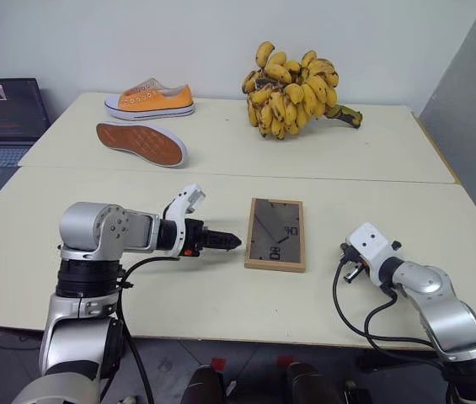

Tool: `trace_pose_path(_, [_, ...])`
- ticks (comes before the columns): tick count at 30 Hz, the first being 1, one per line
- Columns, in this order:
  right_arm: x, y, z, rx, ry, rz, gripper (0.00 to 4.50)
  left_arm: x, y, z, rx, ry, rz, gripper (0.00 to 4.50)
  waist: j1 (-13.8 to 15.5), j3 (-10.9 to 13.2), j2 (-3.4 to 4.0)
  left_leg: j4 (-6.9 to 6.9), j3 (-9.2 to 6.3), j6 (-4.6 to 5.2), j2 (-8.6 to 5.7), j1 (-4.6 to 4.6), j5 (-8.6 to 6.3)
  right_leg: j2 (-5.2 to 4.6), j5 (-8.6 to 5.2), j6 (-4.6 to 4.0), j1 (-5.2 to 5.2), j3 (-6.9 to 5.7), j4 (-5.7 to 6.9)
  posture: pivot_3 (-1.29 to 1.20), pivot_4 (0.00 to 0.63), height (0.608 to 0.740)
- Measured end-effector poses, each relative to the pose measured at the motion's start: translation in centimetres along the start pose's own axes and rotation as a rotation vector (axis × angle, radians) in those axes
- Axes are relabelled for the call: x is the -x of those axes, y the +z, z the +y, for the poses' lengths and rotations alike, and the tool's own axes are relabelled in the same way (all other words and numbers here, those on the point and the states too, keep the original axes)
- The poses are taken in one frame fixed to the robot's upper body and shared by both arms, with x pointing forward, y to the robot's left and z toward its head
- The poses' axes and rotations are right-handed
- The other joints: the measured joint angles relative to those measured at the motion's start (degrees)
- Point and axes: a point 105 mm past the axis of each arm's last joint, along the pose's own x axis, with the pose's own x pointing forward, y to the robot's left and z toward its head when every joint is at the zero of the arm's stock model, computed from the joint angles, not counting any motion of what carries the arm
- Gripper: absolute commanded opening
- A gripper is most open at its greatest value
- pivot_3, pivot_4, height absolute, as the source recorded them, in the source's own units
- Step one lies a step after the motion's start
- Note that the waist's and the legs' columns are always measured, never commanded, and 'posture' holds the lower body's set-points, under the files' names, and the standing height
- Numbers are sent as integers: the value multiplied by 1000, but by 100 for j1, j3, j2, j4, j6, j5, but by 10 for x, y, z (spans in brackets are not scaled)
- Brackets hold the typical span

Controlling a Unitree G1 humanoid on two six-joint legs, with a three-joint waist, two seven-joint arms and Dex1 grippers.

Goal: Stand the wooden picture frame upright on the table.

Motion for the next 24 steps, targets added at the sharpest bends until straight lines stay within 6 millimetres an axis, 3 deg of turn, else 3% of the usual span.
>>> trace_pose_path(11, [-4,1,0,22,14,-4,0,-24,-4,5,152,-14,-15,3842,-8,-4,-6,0,2,0,1,15,0,0,0,0,12,2,0,0,150,740])
trace_pose_path(24, [-23,17,14,5,33,-41,0,-27,-3,13,212,44,-37,3842,-28,-16,-10,-1,3,-1,2,21,0,1,0,0,15,3,1,0,150,740])
